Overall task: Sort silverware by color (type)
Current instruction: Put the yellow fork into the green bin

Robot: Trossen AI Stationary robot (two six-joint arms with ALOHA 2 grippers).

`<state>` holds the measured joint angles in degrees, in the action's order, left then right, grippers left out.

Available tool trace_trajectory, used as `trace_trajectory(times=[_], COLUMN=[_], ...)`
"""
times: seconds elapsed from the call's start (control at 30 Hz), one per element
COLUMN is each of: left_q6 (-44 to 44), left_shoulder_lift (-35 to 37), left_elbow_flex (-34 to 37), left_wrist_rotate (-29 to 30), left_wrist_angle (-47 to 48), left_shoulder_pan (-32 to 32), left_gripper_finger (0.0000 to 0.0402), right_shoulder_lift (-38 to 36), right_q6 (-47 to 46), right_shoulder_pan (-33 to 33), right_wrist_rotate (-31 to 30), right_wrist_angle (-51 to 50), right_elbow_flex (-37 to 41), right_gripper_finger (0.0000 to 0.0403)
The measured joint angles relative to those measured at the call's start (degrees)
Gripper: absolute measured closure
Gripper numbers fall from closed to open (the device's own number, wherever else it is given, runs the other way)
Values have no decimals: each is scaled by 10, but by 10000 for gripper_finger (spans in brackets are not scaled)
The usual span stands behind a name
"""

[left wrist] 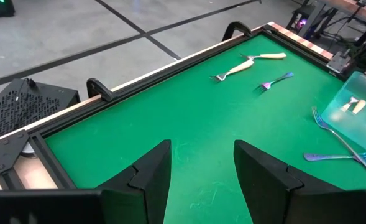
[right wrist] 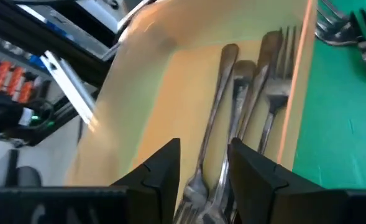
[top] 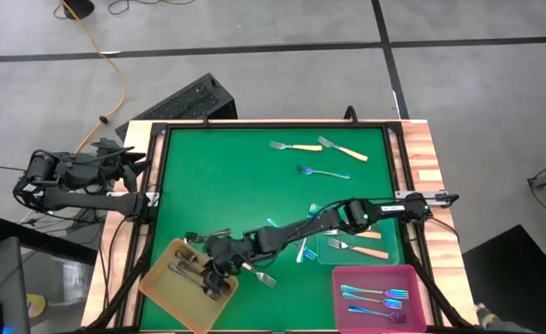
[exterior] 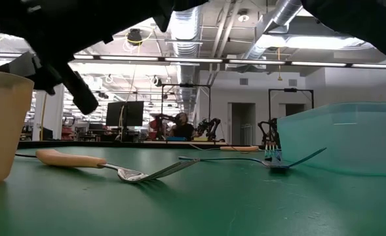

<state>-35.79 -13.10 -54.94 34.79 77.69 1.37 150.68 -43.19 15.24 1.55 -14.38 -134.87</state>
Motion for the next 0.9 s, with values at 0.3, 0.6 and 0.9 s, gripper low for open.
trace_trajectory(times=[0.3, 0.6, 0.9], left_q6=[-2, -3, -4], left_shoulder_lift=[0, 0, 0], left_elbow_flex=[0, 0, 0], left_wrist_rotate=[-1, 0, 22], left_wrist_angle=[0, 0, 0], left_shoulder_pan=[0, 0, 0], left_gripper_finger=[243, 243, 243], right_shoulder_lift=[-80, -206, -277], right_q6=[57, 146, 114], right_shoulder_pan=[-38, -71, -87], right_wrist_rotate=[46, 5, -93], right_wrist_angle=[-35, -307, -558], right_elbow_flex=[-1, -2, -1], right_gripper_finger=[259, 272, 272])
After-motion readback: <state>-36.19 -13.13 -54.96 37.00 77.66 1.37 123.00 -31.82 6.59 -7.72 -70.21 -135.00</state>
